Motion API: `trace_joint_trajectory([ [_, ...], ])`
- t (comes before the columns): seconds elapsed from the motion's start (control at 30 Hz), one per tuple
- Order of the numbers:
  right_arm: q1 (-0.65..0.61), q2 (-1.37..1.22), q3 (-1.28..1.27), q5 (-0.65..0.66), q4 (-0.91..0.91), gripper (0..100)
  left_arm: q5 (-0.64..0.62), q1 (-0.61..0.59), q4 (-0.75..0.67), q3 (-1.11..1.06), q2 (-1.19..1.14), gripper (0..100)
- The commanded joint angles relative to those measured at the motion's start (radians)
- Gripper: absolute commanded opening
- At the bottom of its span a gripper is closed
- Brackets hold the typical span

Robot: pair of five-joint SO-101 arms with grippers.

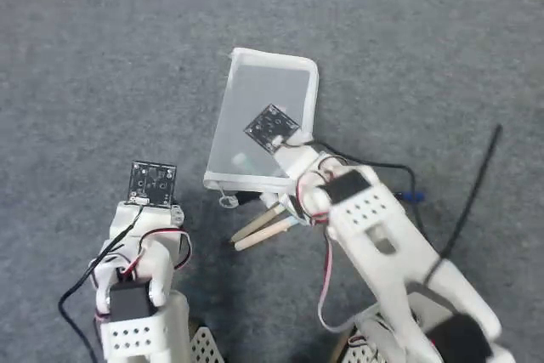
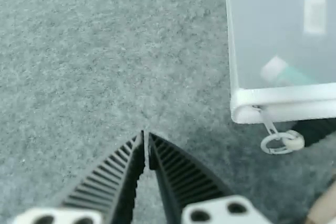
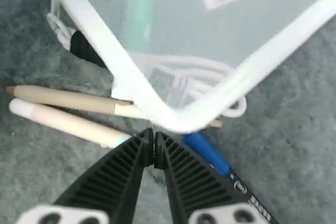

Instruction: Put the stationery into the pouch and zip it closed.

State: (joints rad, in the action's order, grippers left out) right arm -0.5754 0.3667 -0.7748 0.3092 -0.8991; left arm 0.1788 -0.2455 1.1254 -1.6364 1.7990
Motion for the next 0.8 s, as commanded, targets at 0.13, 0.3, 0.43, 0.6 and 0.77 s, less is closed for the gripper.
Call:
trace_joint_trajectory([
  [0.13, 0.044, -0.174, 0.227, -0.014, 0.019, 0.7, -0.014, -0.006, -0.032, 0.065, 0.015, 1],
  [0.3, 0.074, -0.239, 0.321, -0.014, 0.019, 0.7, -0.014, -0.005, -0.032, 0.065, 0.015, 1],
  [0.43, 0.074, -0.292, 0.388, -0.014, 0.019, 0.7, -0.014, -0.003, -0.032, 0.064, 0.015, 1],
  [0.6, 0.074, -0.412, 0.474, -0.008, 0.071, 0.8, -0.014, -0.002, -0.032, 0.062, 0.015, 1],
  [0.77, 0.085, -0.504, 0.583, -0.009, 0.074, 1.0, -0.014, -0.002, -0.032, 0.062, 0.015, 1],
])
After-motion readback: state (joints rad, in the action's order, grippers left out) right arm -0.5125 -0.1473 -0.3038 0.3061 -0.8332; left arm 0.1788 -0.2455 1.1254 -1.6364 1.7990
